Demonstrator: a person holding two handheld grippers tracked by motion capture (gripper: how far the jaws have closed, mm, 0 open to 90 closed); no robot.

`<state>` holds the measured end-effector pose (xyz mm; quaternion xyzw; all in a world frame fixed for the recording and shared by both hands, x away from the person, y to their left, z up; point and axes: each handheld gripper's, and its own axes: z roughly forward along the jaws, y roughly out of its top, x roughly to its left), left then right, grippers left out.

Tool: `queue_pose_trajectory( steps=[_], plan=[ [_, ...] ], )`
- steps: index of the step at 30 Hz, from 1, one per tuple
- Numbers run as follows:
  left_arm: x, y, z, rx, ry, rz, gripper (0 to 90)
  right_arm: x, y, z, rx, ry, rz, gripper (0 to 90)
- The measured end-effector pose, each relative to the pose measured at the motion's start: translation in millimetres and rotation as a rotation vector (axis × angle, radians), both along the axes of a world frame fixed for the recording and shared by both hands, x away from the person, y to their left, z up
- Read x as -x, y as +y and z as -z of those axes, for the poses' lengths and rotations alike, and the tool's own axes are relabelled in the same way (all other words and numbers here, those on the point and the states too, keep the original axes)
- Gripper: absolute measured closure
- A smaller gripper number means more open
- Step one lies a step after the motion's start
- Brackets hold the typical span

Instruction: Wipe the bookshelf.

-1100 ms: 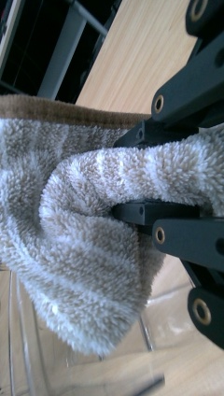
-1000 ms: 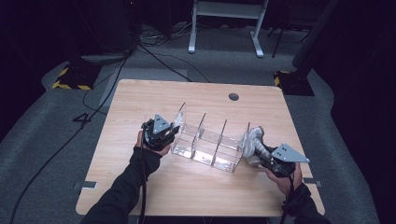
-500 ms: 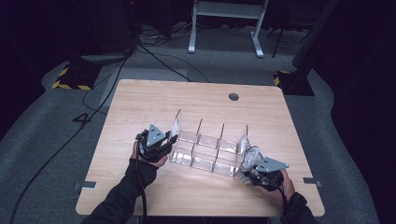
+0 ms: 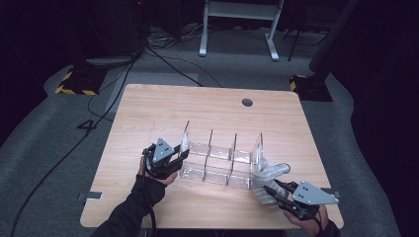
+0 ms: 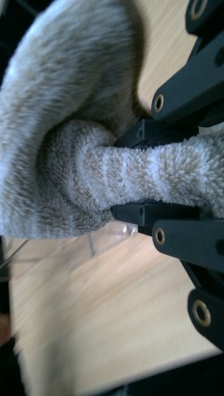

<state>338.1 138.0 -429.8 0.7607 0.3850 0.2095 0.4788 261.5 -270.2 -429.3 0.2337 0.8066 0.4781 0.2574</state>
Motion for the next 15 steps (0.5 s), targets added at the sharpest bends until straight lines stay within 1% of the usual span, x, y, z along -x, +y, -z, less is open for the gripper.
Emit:
queue_pose_trajectory(
  steps=[1,2,3,4,5,6,7,8,9,10,12,14,15],
  plan=[
    [0.0,0.0,0.0,0.0,0.0,0.0,67.6,0.0,0.0,0.0,0.0,0.0,0.0,70.3],
    [1.3,0.6,0.3,0.009,0.007,0.002,67.6,-4.9,3.6,6.3,0.0,0.014,0.003,69.7],
    [3.0,1.0,0.9,0.027,0.017,0.004,67.2,-8.1,4.9,10.1,0.007,0.005,0.014,69.5],
    [5.1,1.2,1.9,0.044,0.025,0.002,66.8,-11.2,5.0,13.1,0.0,0.007,0.022,69.4],
    [6.1,1.7,2.1,0.051,0.03,0.008,66.1,-13.2,4.5,15.0,-0.003,0.012,0.028,69.2],
    [8.7,1.4,2.7,0.065,0.041,0.014,65.4,-14.0,4.2,15.7,0.001,0.01,0.032,69.2],
    [10.7,0.8,2.9,0.072,0.045,0.012,64.7,-15.0,3.7,16.6,-0.005,0.015,0.04,69.2],
    [13.4,0.6,3.2,0.079,0.052,0.021,64.2,-15.3,3.5,16.9,-0.008,0.017,0.042,69.1],
    [15.3,0.6,3.4,0.088,0.066,0.033,63.3,-14.7,3.5,17.1,0.006,0.003,0.048,68.8],
    [18.1,0.0,3.5,0.088,0.068,0.04,62.4,-14.3,3.4,17.0,0.016,-0.005,0.056,68.6],
    [25.4,-3.4,3.8,0.09,0.073,0.051,59.9,-14.4,1.6,16.6,0.01,-0.007,0.07,68.0],
    [32.6,-7.5,3.6,0.077,0.069,0.061,55.1,-14.6,0.0,17.1,0.016,-0.02,0.098,67.0],
    [34.5,-8.7,3.6,0.073,0.067,0.058,51.8,-15.0,-0.5,17.1,0.015,-0.023,0.11,66.9]
  ],
)
